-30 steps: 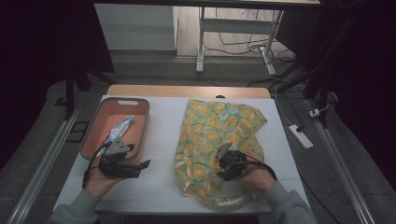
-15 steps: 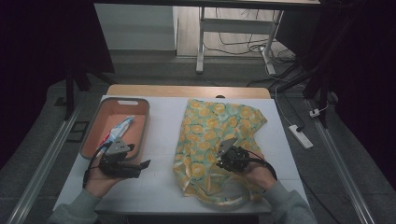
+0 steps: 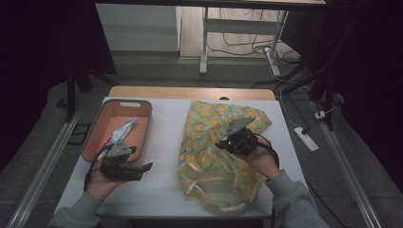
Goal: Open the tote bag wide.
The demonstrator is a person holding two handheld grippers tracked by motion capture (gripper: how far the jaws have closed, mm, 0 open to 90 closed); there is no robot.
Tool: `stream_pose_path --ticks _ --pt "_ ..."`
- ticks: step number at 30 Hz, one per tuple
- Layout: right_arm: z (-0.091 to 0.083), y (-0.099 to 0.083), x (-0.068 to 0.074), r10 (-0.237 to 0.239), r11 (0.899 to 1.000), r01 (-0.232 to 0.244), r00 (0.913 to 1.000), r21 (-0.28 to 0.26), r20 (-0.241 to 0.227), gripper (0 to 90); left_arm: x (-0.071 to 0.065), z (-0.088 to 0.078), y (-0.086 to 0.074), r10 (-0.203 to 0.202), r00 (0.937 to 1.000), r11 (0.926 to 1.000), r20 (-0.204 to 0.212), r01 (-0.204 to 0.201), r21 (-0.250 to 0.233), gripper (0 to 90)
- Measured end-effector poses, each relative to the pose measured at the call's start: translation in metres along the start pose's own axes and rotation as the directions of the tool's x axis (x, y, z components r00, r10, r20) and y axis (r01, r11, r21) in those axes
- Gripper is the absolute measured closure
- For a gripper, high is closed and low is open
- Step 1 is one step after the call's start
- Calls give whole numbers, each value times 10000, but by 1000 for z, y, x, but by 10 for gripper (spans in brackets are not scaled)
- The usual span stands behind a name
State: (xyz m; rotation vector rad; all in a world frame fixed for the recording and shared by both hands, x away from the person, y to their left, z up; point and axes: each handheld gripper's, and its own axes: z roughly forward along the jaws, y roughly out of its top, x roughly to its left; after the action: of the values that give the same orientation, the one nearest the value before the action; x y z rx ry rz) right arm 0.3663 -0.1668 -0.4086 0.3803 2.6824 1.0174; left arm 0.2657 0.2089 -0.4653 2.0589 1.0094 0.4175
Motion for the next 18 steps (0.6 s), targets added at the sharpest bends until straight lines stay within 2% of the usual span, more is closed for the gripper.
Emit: stream_pose_path --ticks 9,12,18 --pt "-8 22 -25 293 9939 -235 9982 -1075 522 893 2 1 0 -1 10000 10000 4 1 39 158" --pt "-7 22 -38 527 9903 -428 9960 -1322 725 893 1 1 0 2 10000 10000 7 -2 35 157" --pt "1 8 -67 1406 9770 -1232 9858 -1739 920 893 1 2 0 2 10000 10000 -22 -2 60 158"
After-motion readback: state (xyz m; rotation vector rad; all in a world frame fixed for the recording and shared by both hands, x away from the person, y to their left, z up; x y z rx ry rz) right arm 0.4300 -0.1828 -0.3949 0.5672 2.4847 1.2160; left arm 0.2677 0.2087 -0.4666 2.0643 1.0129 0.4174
